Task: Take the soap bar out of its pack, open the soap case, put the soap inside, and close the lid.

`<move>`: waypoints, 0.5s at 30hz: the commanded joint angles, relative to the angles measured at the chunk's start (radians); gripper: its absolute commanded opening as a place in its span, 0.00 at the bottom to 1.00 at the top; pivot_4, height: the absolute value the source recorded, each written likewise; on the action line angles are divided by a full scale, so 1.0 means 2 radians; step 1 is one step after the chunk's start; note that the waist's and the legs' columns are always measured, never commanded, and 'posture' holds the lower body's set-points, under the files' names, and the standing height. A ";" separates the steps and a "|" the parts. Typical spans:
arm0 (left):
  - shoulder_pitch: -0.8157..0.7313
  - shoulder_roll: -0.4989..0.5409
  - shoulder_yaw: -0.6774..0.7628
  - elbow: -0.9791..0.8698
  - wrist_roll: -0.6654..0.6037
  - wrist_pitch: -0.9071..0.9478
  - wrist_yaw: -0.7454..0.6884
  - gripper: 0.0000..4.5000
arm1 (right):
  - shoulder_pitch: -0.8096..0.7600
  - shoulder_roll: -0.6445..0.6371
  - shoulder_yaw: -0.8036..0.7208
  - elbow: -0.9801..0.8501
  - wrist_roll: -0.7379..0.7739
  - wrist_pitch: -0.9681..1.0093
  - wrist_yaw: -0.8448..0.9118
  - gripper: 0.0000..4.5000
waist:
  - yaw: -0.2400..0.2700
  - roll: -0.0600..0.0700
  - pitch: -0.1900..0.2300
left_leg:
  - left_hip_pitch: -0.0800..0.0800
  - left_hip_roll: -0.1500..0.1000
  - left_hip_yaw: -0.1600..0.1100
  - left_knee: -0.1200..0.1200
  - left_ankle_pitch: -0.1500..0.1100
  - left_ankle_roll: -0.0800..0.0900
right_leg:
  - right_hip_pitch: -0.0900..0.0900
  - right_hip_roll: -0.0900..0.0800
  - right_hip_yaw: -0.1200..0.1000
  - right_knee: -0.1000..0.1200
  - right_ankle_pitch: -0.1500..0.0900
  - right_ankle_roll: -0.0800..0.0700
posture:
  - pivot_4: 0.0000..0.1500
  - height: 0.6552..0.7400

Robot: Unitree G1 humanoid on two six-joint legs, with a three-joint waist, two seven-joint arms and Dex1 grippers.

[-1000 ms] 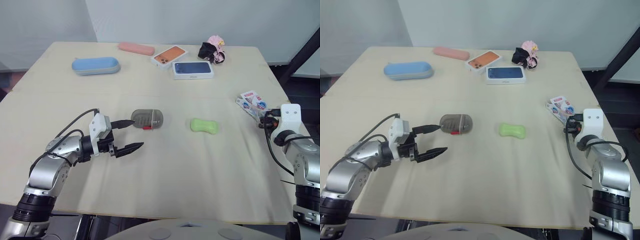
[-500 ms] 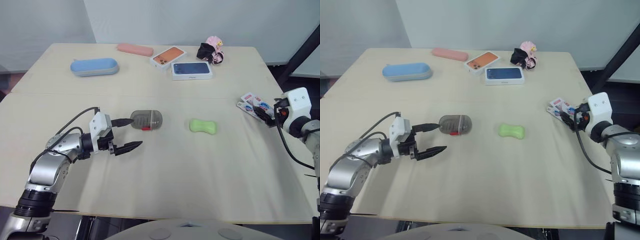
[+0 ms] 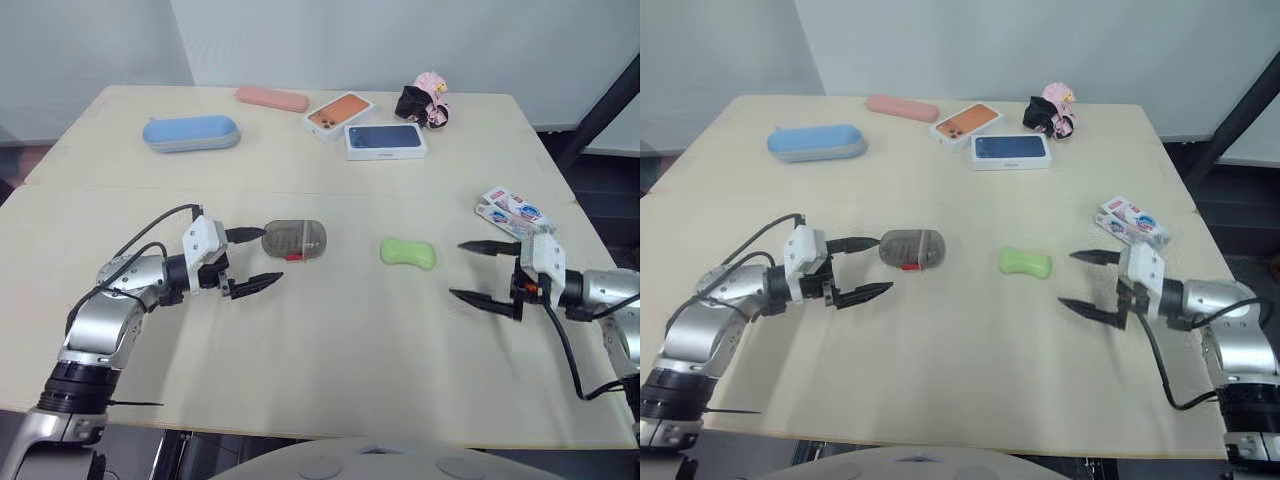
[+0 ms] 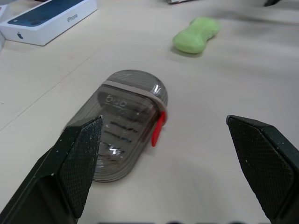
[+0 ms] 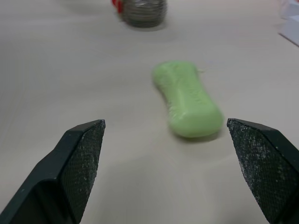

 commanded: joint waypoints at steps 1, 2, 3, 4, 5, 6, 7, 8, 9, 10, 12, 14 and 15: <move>-0.022 0.008 -0.002 0.018 0.014 -0.019 -0.004 1.00 | -0.009 0.004 0.000 0.020 0.005 -0.031 0.015 1.00 | -0.002 0.000 0.000 | 0.000 0.000 0.000 0.000 0.000 0.000 | 0.000 0.000 0.000 0.000 0.000 0.000 | 1.00 1.00; -0.037 0.011 -0.008 0.033 0.022 -0.023 -0.009 1.00 | -0.012 0.006 0.004 0.025 0.003 -0.034 0.014 1.00 | -0.002 0.000 0.000 | 0.000 0.000 0.000 0.000 0.000 0.000 | 0.000 0.000 0.000 0.000 0.000 0.000 | 1.00 1.00; -0.047 0.013 -0.012 0.043 0.028 -0.026 -0.013 1.00 | -0.013 0.007 0.006 0.028 0.002 -0.036 0.014 1.00 | -0.002 0.000 0.000 | 0.000 0.000 0.000 0.000 0.000 0.000 | 0.000 0.000 0.000 0.000 0.000 0.000 | 1.00 1.00; -0.057 0.015 -0.016 0.055 0.033 -0.028 -0.017 1.00 | -0.014 0.009 0.008 0.029 0.001 -0.038 0.013 1.00 | -0.002 0.000 0.000 | 0.000 0.000 0.000 0.000 0.000 0.000 | 0.000 0.000 0.000 0.001 0.000 0.000 | 1.00 1.00; -0.069 0.016 -0.021 0.068 0.038 -0.030 -0.022 1.00 | -0.015 0.010 0.011 0.030 0.001 -0.039 0.013 1.00 | -0.002 0.000 0.000 | 0.000 0.000 0.000 0.000 0.000 0.000 | -0.001 0.000 0.000 0.001 0.000 0.000 | 1.00 1.00; -0.086 0.016 -0.027 0.086 0.042 -0.029 -0.030 1.00 | -0.016 0.011 0.014 0.031 0.000 -0.040 0.013 1.00 | -0.001 0.000 0.000 | 0.000 0.000 0.000 0.001 0.000 0.001 | -0.001 0.000 0.000 0.001 0.000 0.000 | 1.00 1.00; -0.101 0.016 -0.033 0.101 0.047 -0.029 -0.038 1.00 | -0.018 0.012 0.016 0.031 -0.001 -0.042 0.013 1.00 | -0.001 0.000 0.000 | 0.000 0.000 0.000 0.001 0.000 0.001 | -0.001 0.000 0.000 0.001 0.000 0.000 | 1.00 1.00; -0.112 0.015 -0.037 0.113 0.050 -0.030 -0.044 1.00 | -0.019 0.012 0.018 0.032 -0.001 -0.043 0.012 1.00 | 0.001 0.000 0.000 | -0.001 0.000 0.000 0.001 0.000 0.001 | -0.001 0.000 0.000 0.001 0.000 0.000 | 1.00 1.00; -0.125 0.015 -0.043 0.127 0.055 -0.032 -0.052 1.00 | -0.020 0.013 0.020 0.031 0.000 -0.042 0.011 1.00 | 0.002 0.000 0.000 | -0.001 0.000 0.000 0.001 0.000 0.001 | -0.001 0.000 0.000 0.001 0.000 0.000 | 1.00 1.00; -0.133 0.015 -0.047 0.138 0.058 -0.034 -0.057 1.00 | -0.021 0.013 0.022 0.030 0.001 -0.041 0.010 1.00 | 0.002 0.000 0.000 | -0.001 0.000 0.000 0.001 0.000 0.001 | -0.001 0.000 0.000 0.001 0.000 0.000 | 1.00 1.00; -0.154 0.013 -0.059 0.166 0.066 -0.038 -0.074 1.00 | -0.021 0.015 0.025 0.024 0.002 -0.037 0.005 1.00 | 0.005 0.000 0.000 | -0.002 0.000 0.000 0.002 0.000 0.001 | -0.002 0.000 0.000 0.002 0.000 0.000 | 1.00 1.00; -0.173 0.009 -0.070 0.194 0.075 -0.048 -0.088 1.00 | -0.018 0.017 0.026 0.013 0.003 -0.030 -0.001 1.00 | 0.005 0.000 0.000 | -0.003 0.000 0.000 0.002 0.000 0.001 | -0.003 0.000 0.000 0.002 0.000 0.000 | 1.00 1.00; -0.183 0.006 -0.076 0.212 0.082 -0.059 -0.093 1.00 | -0.015 0.018 0.027 0.006 0.004 -0.027 -0.005 1.00 | 0.006 0.000 0.000 | -0.003 0.000 0.000 0.002 0.000 0.001 | -0.003 0.000 0.000 0.002 0.000 0.000 | 1.00 1.00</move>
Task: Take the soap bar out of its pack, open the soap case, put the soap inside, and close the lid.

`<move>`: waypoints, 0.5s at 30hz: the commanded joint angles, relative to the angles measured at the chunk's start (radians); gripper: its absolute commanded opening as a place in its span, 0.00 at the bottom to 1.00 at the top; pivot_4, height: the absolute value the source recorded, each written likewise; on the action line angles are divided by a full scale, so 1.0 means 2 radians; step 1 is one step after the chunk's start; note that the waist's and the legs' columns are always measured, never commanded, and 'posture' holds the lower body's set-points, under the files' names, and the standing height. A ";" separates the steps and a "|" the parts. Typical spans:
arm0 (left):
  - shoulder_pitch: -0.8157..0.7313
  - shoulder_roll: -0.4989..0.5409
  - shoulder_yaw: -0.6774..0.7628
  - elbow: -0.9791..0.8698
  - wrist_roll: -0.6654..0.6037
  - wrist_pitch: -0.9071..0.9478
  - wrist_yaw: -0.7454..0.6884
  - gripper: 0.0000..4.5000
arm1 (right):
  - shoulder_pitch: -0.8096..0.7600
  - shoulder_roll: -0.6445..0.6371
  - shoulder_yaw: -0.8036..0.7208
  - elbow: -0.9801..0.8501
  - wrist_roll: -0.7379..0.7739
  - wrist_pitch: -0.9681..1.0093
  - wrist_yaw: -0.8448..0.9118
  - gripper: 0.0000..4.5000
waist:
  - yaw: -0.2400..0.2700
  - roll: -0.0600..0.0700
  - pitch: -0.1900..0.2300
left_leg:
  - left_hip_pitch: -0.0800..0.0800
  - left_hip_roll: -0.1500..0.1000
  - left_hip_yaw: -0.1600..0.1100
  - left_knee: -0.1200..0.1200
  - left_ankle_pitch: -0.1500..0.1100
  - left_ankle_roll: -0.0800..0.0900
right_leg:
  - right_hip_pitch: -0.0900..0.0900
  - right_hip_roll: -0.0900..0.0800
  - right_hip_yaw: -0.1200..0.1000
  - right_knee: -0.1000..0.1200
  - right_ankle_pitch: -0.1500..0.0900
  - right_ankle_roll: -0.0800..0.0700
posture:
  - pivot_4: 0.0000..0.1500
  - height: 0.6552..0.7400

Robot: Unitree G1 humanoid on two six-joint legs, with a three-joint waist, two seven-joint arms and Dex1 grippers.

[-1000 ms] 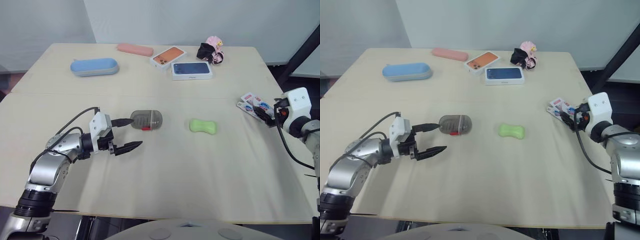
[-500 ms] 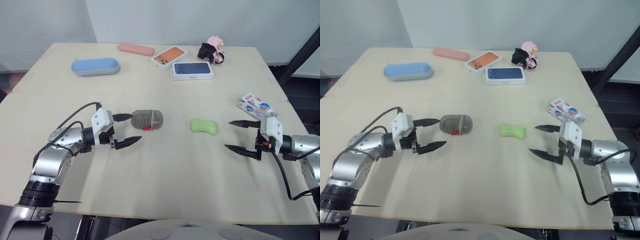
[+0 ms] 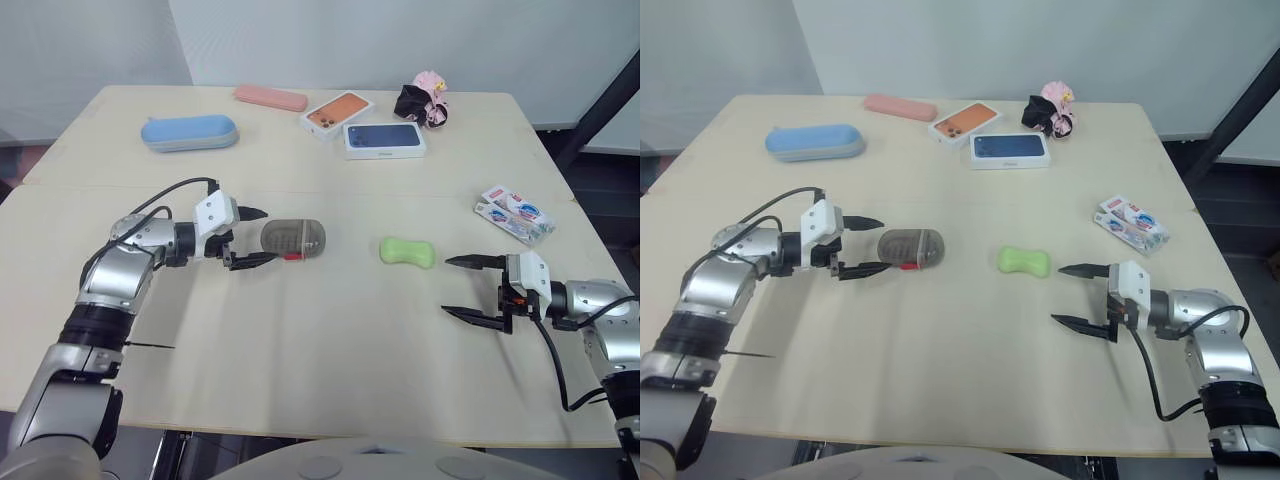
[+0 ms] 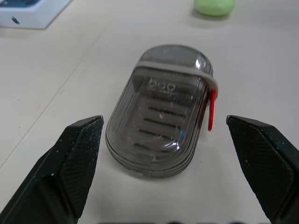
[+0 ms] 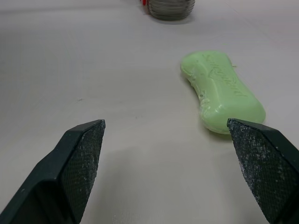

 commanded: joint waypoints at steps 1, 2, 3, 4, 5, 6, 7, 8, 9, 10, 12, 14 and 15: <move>-0.031 -0.004 -0.012 0.043 0.022 -0.034 -0.019 1.00 | 0.004 0.001 -0.001 -0.031 0.008 0.008 -0.011 1.00 | 0.001 0.000 0.000 | 0.000 0.000 0.000 0.000 0.000 0.000 | 0.000 0.000 0.000 0.000 0.000 0.000 | 1.00 1.00; -0.041 -0.007 -0.016 0.060 0.027 -0.041 -0.022 1.00 | 0.009 0.001 -0.001 -0.040 0.008 0.012 -0.015 1.00 | 0.001 0.000 0.000 | 0.000 0.000 0.000 0.000 0.000 0.000 | 0.000 0.000 0.000 0.000 0.000 0.000 | 1.00 1.00; -0.049 -0.010 -0.018 0.075 0.030 -0.048 -0.026 1.00 | 0.012 0.001 -0.001 -0.047 0.009 0.016 -0.018 1.00 | 0.001 0.000 0.000 | -0.001 0.000 0.000 0.000 0.000 0.000 | 0.000 0.000 0.000 0.000 0.000 0.000 | 1.00 1.00; -0.057 -0.013 -0.021 0.087 0.033 -0.054 -0.028 1.00 | 0.015 0.001 0.000 -0.054 0.010 0.020 -0.021 1.00 | 0.002 0.000 0.000 | -0.001 0.000 0.000 0.000 0.000 0.000 | 0.000 0.000 0.000 0.000 0.000 0.000 | 1.00 1.00; -0.062 -0.015 -0.022 0.097 0.035 -0.059 -0.031 1.00 | 0.018 0.001 0.000 -0.059 0.010 0.023 -0.024 1.00 | 0.002 0.000 0.000 | -0.001 0.000 0.000 0.000 0.000 0.000 | 0.000 0.000 0.000 0.000 0.000 0.000 | 1.00 1.00; -0.070 -0.019 -0.025 0.112 0.039 -0.066 -0.034 1.00 | 0.021 0.001 0.000 -0.067 0.011 0.028 -0.028 1.00 | 0.001 0.000 0.000 | -0.001 0.000 0.000 0.001 0.000 0.000 | 0.000 0.000 0.000 0.000 0.000 0.000 | 1.00 1.00; -0.078 -0.023 -0.027 0.125 0.043 -0.072 -0.037 1.00 | 0.023 0.001 -0.001 -0.073 0.011 0.032 -0.032 1.00 | 0.002 0.000 0.000 | -0.001 0.000 0.000 0.001 0.000 0.000 | 0.000 0.000 0.000 0.000 0.000 0.000 | 1.00 1.00; -0.083 -0.026 -0.028 0.135 0.046 -0.078 -0.040 1.00 | 0.025 0.001 -0.001 -0.078 0.012 0.035 -0.035 1.00 | 0.002 0.000 0.000 | -0.001 0.000 0.000 0.001 0.000 0.000 | 0.000 0.000 -0.001 0.000 0.000 0.000 | 1.00 1.00; -0.090 -0.029 -0.030 0.147 0.050 -0.084 -0.042 1.00 | 0.026 0.001 -0.001 -0.083 0.012 0.037 -0.039 1.00 | 0.002 0.000 0.000 | -0.001 0.000 0.000 0.001 0.000 0.000 | 0.000 0.000 -0.001 0.000 0.000 0.000 | 1.00 1.00; -0.095 -0.032 -0.032 0.157 0.052 -0.090 -0.045 1.00 | 0.027 0.001 -0.001 -0.086 0.011 0.040 -0.042 1.00 | 0.002 0.000 0.000 | -0.001 0.000 0.000 0.001 0.000 0.000 | 0.000 0.000 -0.001 0.000 0.000 0.000 | 1.00 1.00; -0.104 -0.036 -0.033 0.174 0.057 -0.099 -0.050 1.00 | 0.029 0.001 -0.001 -0.091 0.012 0.044 -0.046 1.00 | 0.001 0.000 0.000 | -0.002 0.000 -0.001 0.001 0.000 0.000 | 0.000 0.000 -0.001 0.000 0.000 0.000 | 1.00 1.00; -0.111 -0.041 -0.034 0.188 0.059 -0.104 -0.056 1.00 | 0.032 0.002 -0.001 -0.096 0.011 0.046 -0.050 1.00 | 0.002 0.000 0.000 | -0.003 0.000 -0.001 0.001 0.000 0.000 | 0.000 0.000 -0.001 0.000 0.000 0.000 | 1.00 1.00; -0.115 -0.043 -0.034 0.194 0.060 -0.106 -0.059 1.00 | 0.034 0.002 -0.002 -0.098 0.012 0.047 -0.052 1.00 | 0.002 0.000 0.000 | -0.003 0.000 -0.001 0.001 0.000 0.000 | 0.000 0.000 -0.001 0.000 0.000 0.000 | 1.00 1.00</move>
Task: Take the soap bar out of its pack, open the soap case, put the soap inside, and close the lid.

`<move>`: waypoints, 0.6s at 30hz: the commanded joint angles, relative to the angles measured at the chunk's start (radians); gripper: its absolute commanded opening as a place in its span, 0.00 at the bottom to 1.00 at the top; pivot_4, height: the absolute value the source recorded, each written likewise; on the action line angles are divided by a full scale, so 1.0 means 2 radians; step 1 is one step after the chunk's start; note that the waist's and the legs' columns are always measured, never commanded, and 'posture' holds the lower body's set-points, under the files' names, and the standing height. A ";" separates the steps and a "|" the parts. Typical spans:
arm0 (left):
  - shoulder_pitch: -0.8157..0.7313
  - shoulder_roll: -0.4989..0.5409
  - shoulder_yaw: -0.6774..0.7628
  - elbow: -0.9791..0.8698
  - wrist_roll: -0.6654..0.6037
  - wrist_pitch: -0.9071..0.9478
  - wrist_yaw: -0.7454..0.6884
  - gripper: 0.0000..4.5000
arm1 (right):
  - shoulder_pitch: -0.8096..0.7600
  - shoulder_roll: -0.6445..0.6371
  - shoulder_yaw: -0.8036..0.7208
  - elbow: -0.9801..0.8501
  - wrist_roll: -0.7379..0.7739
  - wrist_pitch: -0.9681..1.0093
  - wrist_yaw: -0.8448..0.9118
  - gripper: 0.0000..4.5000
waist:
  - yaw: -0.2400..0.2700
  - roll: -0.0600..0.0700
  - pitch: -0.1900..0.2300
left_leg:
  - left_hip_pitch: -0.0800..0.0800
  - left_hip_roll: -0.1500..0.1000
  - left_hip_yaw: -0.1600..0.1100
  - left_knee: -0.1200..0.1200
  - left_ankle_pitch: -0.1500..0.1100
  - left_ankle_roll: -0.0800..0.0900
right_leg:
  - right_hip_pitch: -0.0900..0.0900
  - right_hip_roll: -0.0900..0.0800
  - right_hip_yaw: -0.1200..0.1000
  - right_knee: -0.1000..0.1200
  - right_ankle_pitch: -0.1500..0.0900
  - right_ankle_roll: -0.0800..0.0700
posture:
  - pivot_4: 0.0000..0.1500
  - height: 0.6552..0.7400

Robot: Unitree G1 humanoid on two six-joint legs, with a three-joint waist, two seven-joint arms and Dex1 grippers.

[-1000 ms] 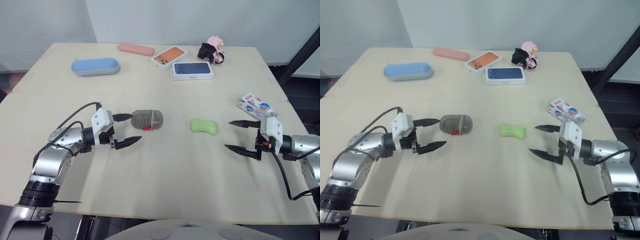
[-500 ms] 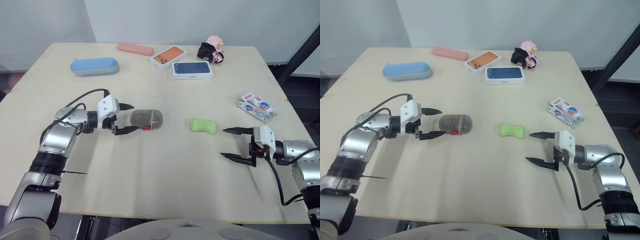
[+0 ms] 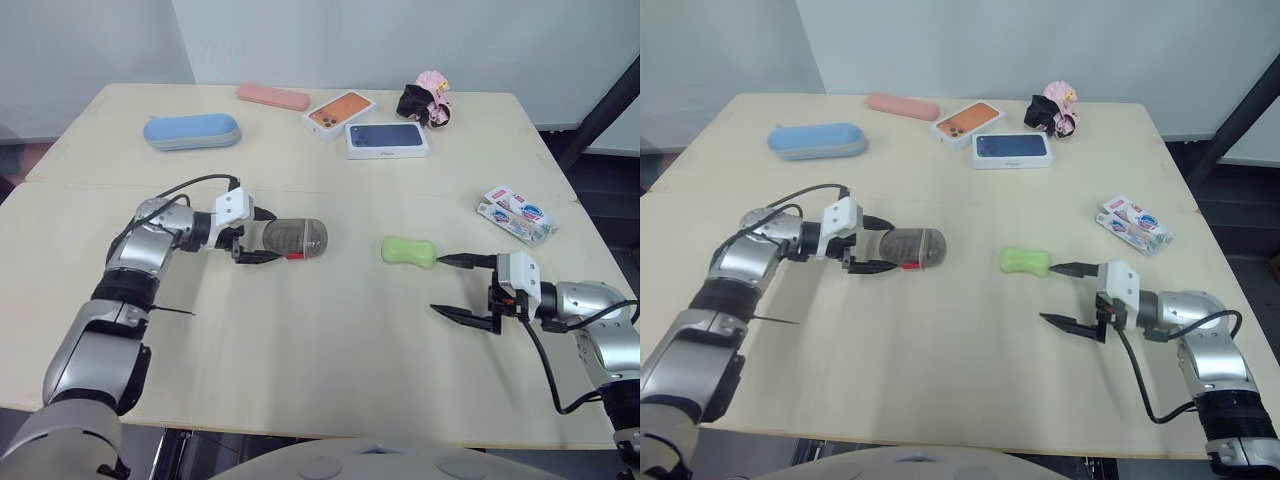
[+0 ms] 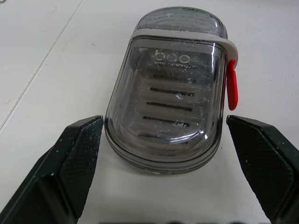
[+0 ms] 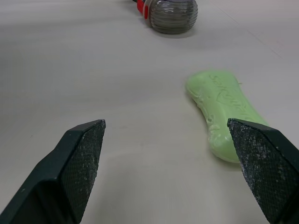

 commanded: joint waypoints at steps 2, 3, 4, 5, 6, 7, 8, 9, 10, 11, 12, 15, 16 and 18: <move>-0.020 -0.004 0.002 0.023 0.007 -0.017 -0.015 1.00 | 0.008 -0.001 -0.009 -0.019 0.010 0.001 -0.009 1.00 | 0.001 0.000 0.000 | 0.000 0.000 0.000 0.000 0.000 0.000 | 0.000 0.000 0.000 0.000 0.000 0.000 | 1.00 1.00; -0.022 -0.005 0.001 0.026 0.007 -0.019 -0.018 1.00 | 0.010 -0.001 -0.009 -0.020 0.010 0.001 -0.011 1.00 | 0.001 0.000 0.000 | 0.000 0.000 0.000 0.000 0.000 0.000 | 0.000 0.000 0.000 0.000 0.000 0.000 | 1.00 1.00; -0.023 -0.006 0.000 0.028 0.007 -0.019 -0.020 1.00 | 0.011 0.000 -0.009 -0.020 0.010 0.000 -0.012 1.00 | 0.001 0.000 0.000 | 0.000 0.000 0.000 0.000 0.000 0.000 | 0.000 0.000 -0.001 0.000 0.000 0.000 | 1.00 1.00; -0.022 -0.009 0.000 0.027 0.006 -0.014 -0.024 1.00 | 0.012 0.000 -0.009 -0.020 0.010 -0.001 -0.012 1.00 | 0.001 0.000 0.000 | 0.000 0.000 0.000 0.000 0.000 0.000 | 0.000 0.000 -0.001 0.000 0.000 0.000 | 1.00 1.00; -0.022 -0.011 -0.001 0.026 0.005 -0.010 -0.027 1.00 | 0.013 0.000 -0.009 -0.019 0.010 -0.001 -0.012 1.00 | 0.001 0.000 0.000 | 0.000 0.000 0.000 0.000 0.000 0.000 | 0.000 0.000 -0.001 0.000 0.000 0.000 | 1.00 1.00; -0.019 -0.014 -0.001 0.020 0.003 -0.003 -0.031 1.00 | 0.014 0.000 -0.009 -0.018 0.010 -0.002 -0.012 1.00 | 0.001 0.000 0.000 | 0.000 0.000 0.000 0.000 0.000 0.000 | 0.000 0.000 -0.001 0.000 0.000 0.000 | 1.00 1.00; -0.016 -0.017 0.000 0.014 0.000 0.003 -0.034 1.00 | 0.014 0.000 -0.009 -0.017 0.010 -0.003 -0.012 1.00 | 0.001 0.000 0.000 | 0.000 0.000 0.000 0.000 0.000 0.000 | 0.000 0.000 -0.001 0.000 0.000 0.000 | 1.00 1.00; -0.014 -0.021 0.001 0.010 0.000 0.005 -0.030 1.00 | 0.014 0.001 -0.009 -0.015 0.010 -0.005 -0.012 1.00 | 0.001 0.000 0.000 | -0.001 0.000 0.000 0.000 0.000 0.000 | 0.000 0.000 -0.001 0.000 0.000 0.000 | 1.00 1.00; -0.012 -0.024 0.002 0.007 0.002 0.006 -0.028 1.00 | 0.014 0.001 -0.010 -0.013 0.010 -0.006 -0.011 1.00 | 0.001 0.000 0.000 | 0.000 0.000 0.000 0.000 0.000 0.000 | 0.000 -0.001 -0.001 0.000 0.000 0.000 | 1.00 1.00; -0.010 -0.026 0.002 0.005 0.003 0.006 -0.025 1.00 | 0.014 0.001 -0.010 -0.011 0.010 -0.008 -0.011 1.00 | 0.001 0.000 0.000 | 0.000 0.000 0.000 0.000 0.000 0.000 | 0.000 -0.001 -0.001 0.000 0.000 0.000 | 1.00 1.00; -0.008 -0.027 0.002 0.003 0.005 0.007 -0.024 1.00 | 0.014 0.002 -0.010 -0.010 0.009 -0.009 -0.011 1.00 | 0.001 0.000 0.000 | -0.001 0.000 0.000 0.000 0.000 0.000 | 0.000 -0.001 -0.001 0.000 0.000 0.000 | 1.00 1.00; -0.006 -0.028 0.003 -0.001 0.006 0.009 -0.023 1.00 | 0.014 0.002 -0.010 -0.009 0.009 -0.010 -0.011 1.00 | 0.000 0.000 0.000 | -0.001 0.000 0.000 0.000 0.000 0.000 | 0.000 -0.001 -0.001 0.000 0.000 0.000 | 1.00 1.00; -0.002 -0.031 0.002 -0.005 0.007 0.009 -0.020 1.00 | 0.013 0.003 -0.010 -0.007 0.009 -0.012 -0.010 1.00 | -0.001 0.000 0.000 | -0.001 0.000 0.000 0.000 0.000 0.000 | 0.000 -0.001 -0.001 0.000 0.000 0.000 | 1.00 1.00; 0.004 -0.034 0.001 -0.012 0.009 0.009 -0.013 1.00 | 0.013 0.004 -0.009 -0.002 0.008 -0.016 -0.009 1.00 | 0.000 0.000 0.000 | -0.001 0.000 0.000 0.000 0.000 0.001 | 0.000 -0.001 -0.001 0.000 0.000 0.000 | 1.00 1.00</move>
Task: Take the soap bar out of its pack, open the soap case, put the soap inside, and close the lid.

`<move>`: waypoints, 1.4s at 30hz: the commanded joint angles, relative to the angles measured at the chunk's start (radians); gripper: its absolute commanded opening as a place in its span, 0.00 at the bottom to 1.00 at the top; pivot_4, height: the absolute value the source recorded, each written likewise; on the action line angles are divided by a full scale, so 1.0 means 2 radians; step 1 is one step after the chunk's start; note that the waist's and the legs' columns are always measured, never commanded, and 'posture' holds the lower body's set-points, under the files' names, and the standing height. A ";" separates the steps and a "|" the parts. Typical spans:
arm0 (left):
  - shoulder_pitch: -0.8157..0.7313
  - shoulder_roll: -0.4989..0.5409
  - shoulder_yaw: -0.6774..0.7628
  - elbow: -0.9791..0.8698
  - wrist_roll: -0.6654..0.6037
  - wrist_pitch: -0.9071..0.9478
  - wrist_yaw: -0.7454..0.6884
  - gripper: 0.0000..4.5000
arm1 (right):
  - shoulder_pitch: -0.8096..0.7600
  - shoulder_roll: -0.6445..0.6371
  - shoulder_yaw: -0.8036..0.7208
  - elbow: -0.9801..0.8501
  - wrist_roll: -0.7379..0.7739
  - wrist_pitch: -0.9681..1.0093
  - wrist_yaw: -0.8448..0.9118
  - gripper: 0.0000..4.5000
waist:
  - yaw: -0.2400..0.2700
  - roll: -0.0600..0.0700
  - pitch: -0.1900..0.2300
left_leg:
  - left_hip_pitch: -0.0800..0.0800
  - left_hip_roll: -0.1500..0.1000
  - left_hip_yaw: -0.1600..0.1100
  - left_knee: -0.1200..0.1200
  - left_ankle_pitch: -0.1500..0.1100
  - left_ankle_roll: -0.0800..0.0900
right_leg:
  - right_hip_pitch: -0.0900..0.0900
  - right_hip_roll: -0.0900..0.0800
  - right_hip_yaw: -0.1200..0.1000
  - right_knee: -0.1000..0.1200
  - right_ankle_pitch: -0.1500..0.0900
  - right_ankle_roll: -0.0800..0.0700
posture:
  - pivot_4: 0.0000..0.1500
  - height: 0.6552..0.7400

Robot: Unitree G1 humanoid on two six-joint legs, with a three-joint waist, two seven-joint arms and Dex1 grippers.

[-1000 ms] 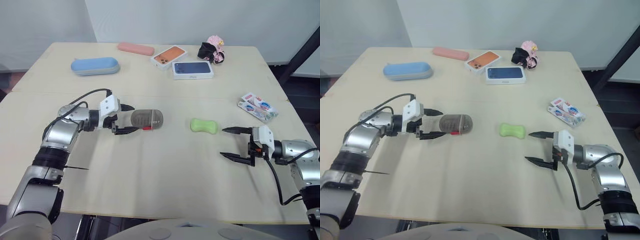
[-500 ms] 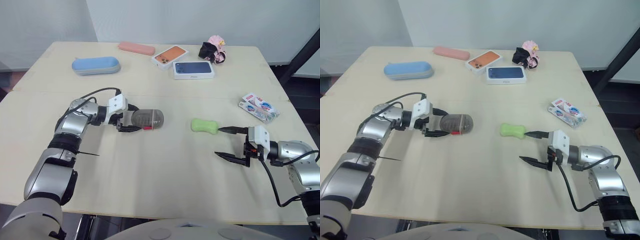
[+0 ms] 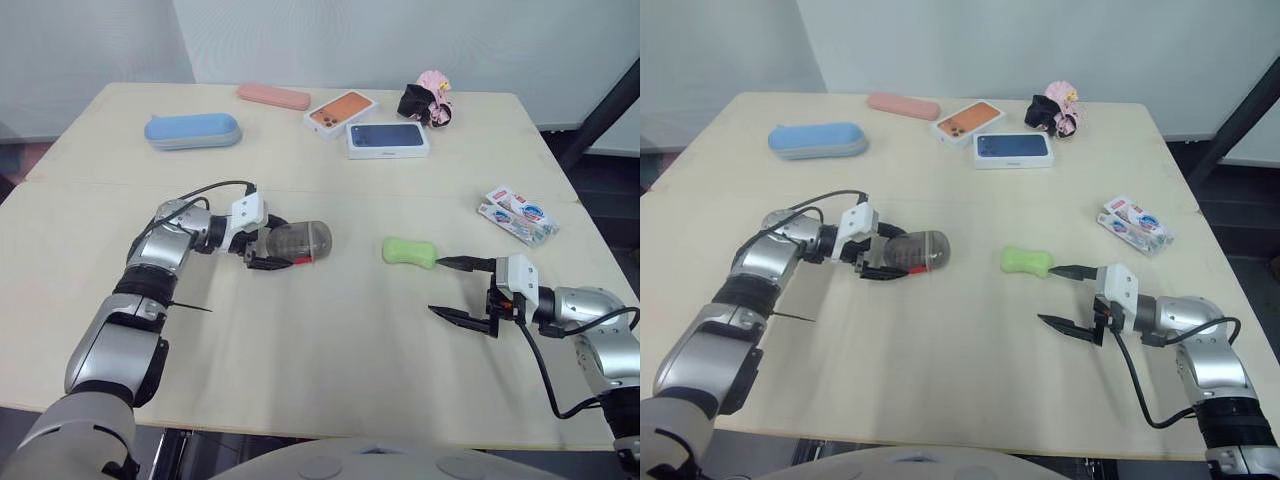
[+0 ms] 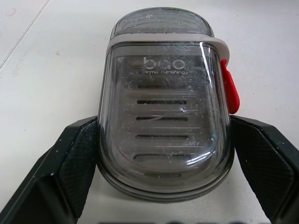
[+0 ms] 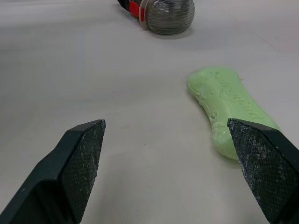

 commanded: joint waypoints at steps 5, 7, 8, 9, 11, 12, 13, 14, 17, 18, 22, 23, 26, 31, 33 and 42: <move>0.015 -0.003 0.002 -0.023 0.007 -0.007 0.018 1.00 | -0.004 -0.001 -0.006 0.013 0.006 -0.021 0.006 1.00 | 0.000 0.000 0.000 | 0.000 0.000 0.000 0.000 0.000 0.000 | 0.000 0.000 0.000 0.000 0.000 0.000 | 1.00 1.00; 0.016 -0.004 0.003 -0.023 0.009 -0.008 0.021 1.00 | -0.005 -0.001 -0.006 0.015 0.006 -0.022 0.007 1.00 | 0.000 0.000 0.000 | 0.000 0.000 0.000 0.000 0.000 0.000 | 0.000 0.000 0.000 0.000 0.000 0.000 | 1.00 1.00; 0.016 -0.004 0.003 -0.022 0.010 -0.009 0.022 1.00 | -0.005 -0.001 -0.006 0.015 0.006 -0.022 0.008 1.00 | 0.000 0.000 0.000 | 0.000 0.000 0.000 0.000 0.000 0.000 | 0.000 0.000 0.000 0.000 0.000 0.000 | 1.00 1.00; 0.016 -0.004 0.003 -0.022 0.010 -0.009 0.023 1.00 | -0.005 -0.001 -0.006 0.016 0.007 -0.022 0.009 1.00 | 0.000 0.000 0.000 | 0.000 0.000 0.000 0.000 0.000 0.000 | 0.000 0.000 0.000 0.000 0.000 0.000 | 1.00 1.00; 0.016 -0.005 0.002 -0.021 0.010 -0.010 0.024 1.00 | -0.004 -0.001 -0.006 0.016 0.007 -0.021 0.010 1.00 | 0.000 0.000 0.000 | 0.000 0.000 0.000 0.000 0.000 0.000 | 0.000 0.000 0.000 0.000 0.000 0.000 | 1.00 1.00; 0.015 -0.006 0.003 -0.021 0.009 -0.011 0.026 1.00 | -0.004 -0.002 -0.006 0.015 0.007 -0.021 0.010 1.00 | 0.000 0.000 0.000 | 0.000 0.000 0.000 0.000 0.000 0.000 | 0.000 0.000 0.000 0.000 0.000 0.000 | 1.00 1.00; 0.015 -0.007 0.004 -0.020 0.009 -0.012 0.027 0.94 | -0.003 -0.003 -0.007 0.015 0.008 -0.021 0.011 1.00 | 0.000 0.000 0.000 | 0.000 0.000 0.000 0.000 0.000 0.001 | 0.000 0.000 0.000 0.000 0.000 0.000 | 1.00 1.00; 0.015 -0.007 0.004 -0.019 0.008 -0.012 0.028 0.88 | -0.002 -0.003 -0.007 0.015 0.008 -0.021 0.011 1.00 | 0.000 0.000 0.000 | 0.000 0.000 0.000 0.000 0.000 0.001 | 0.000 0.000 0.000 0.000 0.000 0.000 | 1.00 1.00; 0.014 -0.009 0.007 -0.019 0.007 -0.018 0.034 0.78 | -0.002 -0.004 -0.009 0.016 0.008 -0.021 0.012 1.00 | 0.000 0.000 0.000 | 0.000 0.000 0.000 0.000 0.000 0.001 | 0.000 -0.001 0.000 0.000 0.000 0.000 | 1.00 1.00; 0.014 -0.008 0.007 -0.019 0.008 -0.020 0.035 0.78 | -0.002 -0.004 -0.009 0.016 0.008 -0.021 0.012 1.00 | 0.000 0.000 0.000 | 0.000 0.000 0.000 0.000 0.000 0.001 | 0.000 -0.001 0.000 0.000 0.000 0.000 | 1.00 1.00; 0.016 -0.005 0.009 -0.025 0.004 -0.021 0.034 0.78 | -0.003 -0.005 -0.012 0.016 0.009 -0.026 0.016 1.00 | 0.000 0.000 0.000 | 0.000 0.000 0.000 0.000 0.000 0.001 | 0.000 -0.001 0.000 0.000 0.000 0.000 | 1.00 1.00; 0.019 -0.002 0.010 -0.032 0.002 -0.025 0.035 0.78 | -0.005 -0.007 -0.014 0.009 0.016 -0.015 0.015 1.00 | 0.000 0.000 0.000 | 0.000 0.000 0.000 0.000 0.000 0.001 | 0.000 -0.001 0.000 0.000 0.000 0.000 | 1.00 1.00; 0.032 0.005 0.016 -0.068 -0.005 -0.032 0.036 0.78 | -0.018 -0.016 -0.015 -0.027 0.037 0.042 0.005 1.00 | -0.002 0.000 0.000 | 0.000 0.000 0.000 0.000 0.000 0.001 | 0.000 -0.001 0.000 0.000 0.000 0.000 | 1.00 1.00; 0.080 0.022 0.029 -0.176 -0.020 -0.033 0.051 0.78 | -0.056 -0.053 0.007 -0.148 0.118 0.269 -0.037 1.00 | -0.001 0.000 0.000 | 0.001 0.001 0.000 0.000 0.000 0.000 | 0.000 0.000 0.000 0.000 0.000 0.000 | 1.00 1.00; 0.106 0.027 0.031 -0.228 -0.024 -0.029 0.062 0.78 | -0.080 -0.068 0.020 -0.192 0.161 0.366 -0.060 1.00 | 0.001 0.000 0.000 | 0.001 0.001 0.000 0.000 0.000 0.000 | 0.000 0.000 0.000 0.000 0.000 0.000 | 1.00 1.00; 0.195 0.025 0.028 -0.398 -0.018 -0.007 0.140 0.78 | -0.212 -0.013 0.013 -0.202 0.304 0.725 -0.243 1.00 | 0.006 0.000 0.000 | 0.001 0.000 0.000 -0.001 0.000 -0.001 | 0.000 0.000 0.001 -0.001 0.000 0.000 | 1.00 1.00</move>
